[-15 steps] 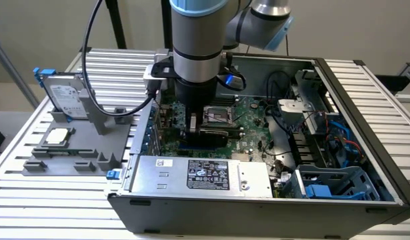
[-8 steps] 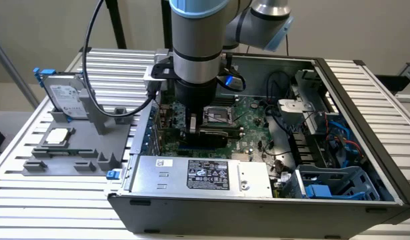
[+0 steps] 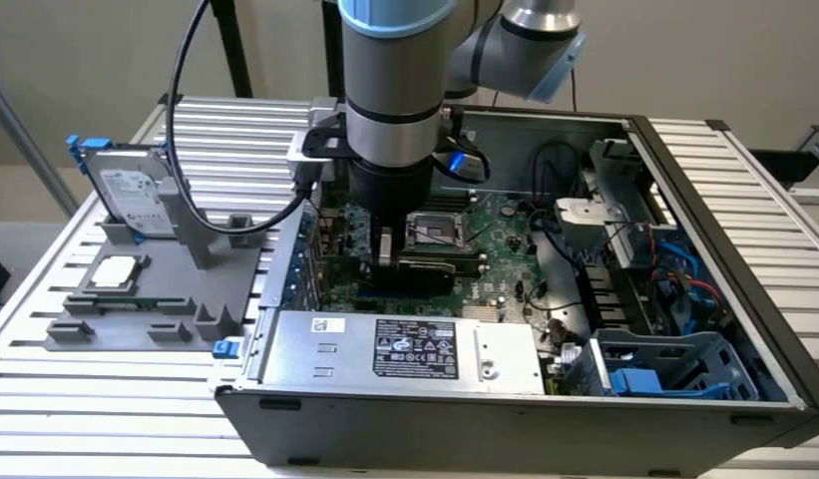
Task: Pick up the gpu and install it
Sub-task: 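Insert the gpu into the slot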
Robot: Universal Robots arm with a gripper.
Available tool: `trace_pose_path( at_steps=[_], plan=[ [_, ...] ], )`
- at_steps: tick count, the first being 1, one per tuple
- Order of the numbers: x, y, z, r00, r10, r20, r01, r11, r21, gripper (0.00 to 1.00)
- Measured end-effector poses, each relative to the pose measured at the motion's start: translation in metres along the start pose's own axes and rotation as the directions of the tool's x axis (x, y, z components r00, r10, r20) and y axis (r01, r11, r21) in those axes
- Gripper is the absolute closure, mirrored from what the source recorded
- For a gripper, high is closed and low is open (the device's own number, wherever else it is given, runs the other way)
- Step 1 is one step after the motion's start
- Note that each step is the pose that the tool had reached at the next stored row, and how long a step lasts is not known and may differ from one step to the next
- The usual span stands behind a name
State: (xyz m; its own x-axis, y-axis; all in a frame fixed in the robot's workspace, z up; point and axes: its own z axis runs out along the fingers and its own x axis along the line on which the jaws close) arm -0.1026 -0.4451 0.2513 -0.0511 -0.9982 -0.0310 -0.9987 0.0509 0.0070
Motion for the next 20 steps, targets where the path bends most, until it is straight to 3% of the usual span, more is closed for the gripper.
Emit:
trace_pose_path(
  at_steps=[10, 15, 16, 20],
  plan=[
    [-0.0013, 0.0012, 0.0032, 1.0000, 0.000, -0.0047, 0.000, 1.0000, 0.0004, 1.00],
    [-0.0015, 0.0014, 0.0040, 1.0000, 0.000, -0.0038, 0.000, 1.0000, 0.0000, 1.00],
    [-0.0016, 0.0014, 0.0047, 1.0000, 0.001, -0.0024, -0.001, 1.0000, 0.0010, 0.00],
    [-0.0015, 0.0012, -0.0002, 1.0000, 0.000, -0.0048, 0.000, 1.0000, 0.0005, 0.00]
  ],
)
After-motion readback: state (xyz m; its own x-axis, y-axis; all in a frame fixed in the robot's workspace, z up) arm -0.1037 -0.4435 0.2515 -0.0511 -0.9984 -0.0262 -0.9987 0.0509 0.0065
